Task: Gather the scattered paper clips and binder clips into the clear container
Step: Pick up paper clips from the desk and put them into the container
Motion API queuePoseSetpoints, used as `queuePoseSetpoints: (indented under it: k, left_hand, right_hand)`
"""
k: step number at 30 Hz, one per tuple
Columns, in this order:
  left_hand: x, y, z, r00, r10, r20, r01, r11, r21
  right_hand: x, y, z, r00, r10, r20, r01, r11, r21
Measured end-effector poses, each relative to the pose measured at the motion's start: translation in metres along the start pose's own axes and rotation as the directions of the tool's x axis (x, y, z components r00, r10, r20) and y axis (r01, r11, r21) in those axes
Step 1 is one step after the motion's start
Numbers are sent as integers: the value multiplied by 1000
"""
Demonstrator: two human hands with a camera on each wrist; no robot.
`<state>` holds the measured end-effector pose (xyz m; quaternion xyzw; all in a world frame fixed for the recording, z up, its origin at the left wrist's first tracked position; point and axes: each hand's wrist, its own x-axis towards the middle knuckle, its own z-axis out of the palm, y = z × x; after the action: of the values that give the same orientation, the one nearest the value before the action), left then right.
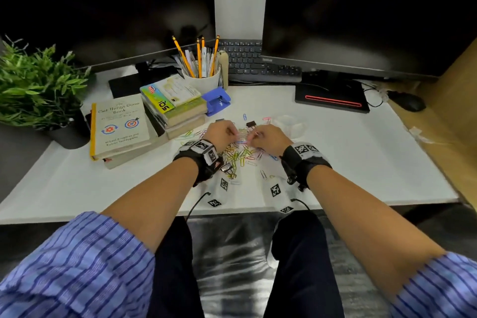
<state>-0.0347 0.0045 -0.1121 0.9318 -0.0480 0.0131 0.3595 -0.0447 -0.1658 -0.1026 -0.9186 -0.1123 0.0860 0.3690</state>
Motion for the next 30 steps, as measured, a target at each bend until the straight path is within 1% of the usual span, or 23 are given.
queuePoseSetpoints:
  k: [3,5,7,8,9,10,11,12,14,16,17,18,19,20,22,23,25,26,28,30]
  left_hand:
    - [0,-4,-1,996,-61,-73,44,977,-211]
    - [2,-5,-4,991,-79,-112,36,940,-340]
    - [1,-5,-7,986,-98,-136,23,884,-466]
    - [0,-5,-9,986,-102,-129,18,846,-532]
    - [0,-5,-9,988,-106,-113,19,807,-590]
    - [-1,-5,-11,990,-106,-97,20,771,-636]
    - [-1,-5,-12,991,-113,-74,35,741,-670]
    - [-1,-6,-13,992,-119,-49,52,713,-699]
    - [-1,-8,-16,993,-114,-11,71,687,-723]
    - [-1,-11,-17,995,-94,35,90,691,-717]
    - [0,-13,-17,995,-89,48,97,707,-700]
    - [1,-14,-15,995,-88,51,100,727,-679]
    - [2,-16,-13,994,-95,44,101,745,-660]
    - [3,-17,-11,992,-116,41,115,756,-645]
    - [5,-15,-8,985,-160,60,162,758,-632]
    - [6,-14,-6,985,-160,72,170,774,-610]
    - [2,-8,-5,989,-109,95,142,858,-494]
    - [0,-6,-4,992,-78,98,112,901,-419]
    - [0,-3,-2,994,-51,93,76,954,-289]
    - [2,0,0,996,-48,79,63,979,-195]
  right_hand:
    - [5,8,0,999,-36,-30,39,992,123]
    - [8,8,-1,999,-28,-34,35,970,240]
    - [11,4,-3,999,6,-42,8,946,325]
    - [12,1,-4,999,29,-45,-11,930,367]
    - [12,-2,-4,998,58,-38,-35,894,447]
    - [11,-5,-3,996,93,-19,-65,815,575]
    - [11,-6,-4,993,117,12,-91,698,711]
    - [12,-5,-5,991,124,44,-106,560,822]
    - [12,-1,-7,990,98,97,-124,330,936]
    - [10,3,-8,988,78,131,-143,170,975]
    - [9,5,-9,987,80,138,-147,123,981]
    - [8,6,-9,986,88,139,-148,107,983]
    - [8,7,-9,986,109,126,-141,144,980]
    - [7,6,-9,986,135,97,-127,227,966]
    - [8,5,-7,981,192,7,-99,475,874]
    - [8,5,-6,978,204,-47,-85,591,802]
    - [12,5,-5,974,176,-141,-46,766,642]
    - [15,6,-5,976,146,-159,-34,831,555]
    - [18,8,-3,986,99,-132,-40,922,386]
    - [19,9,-1,987,103,-123,-63,954,294]
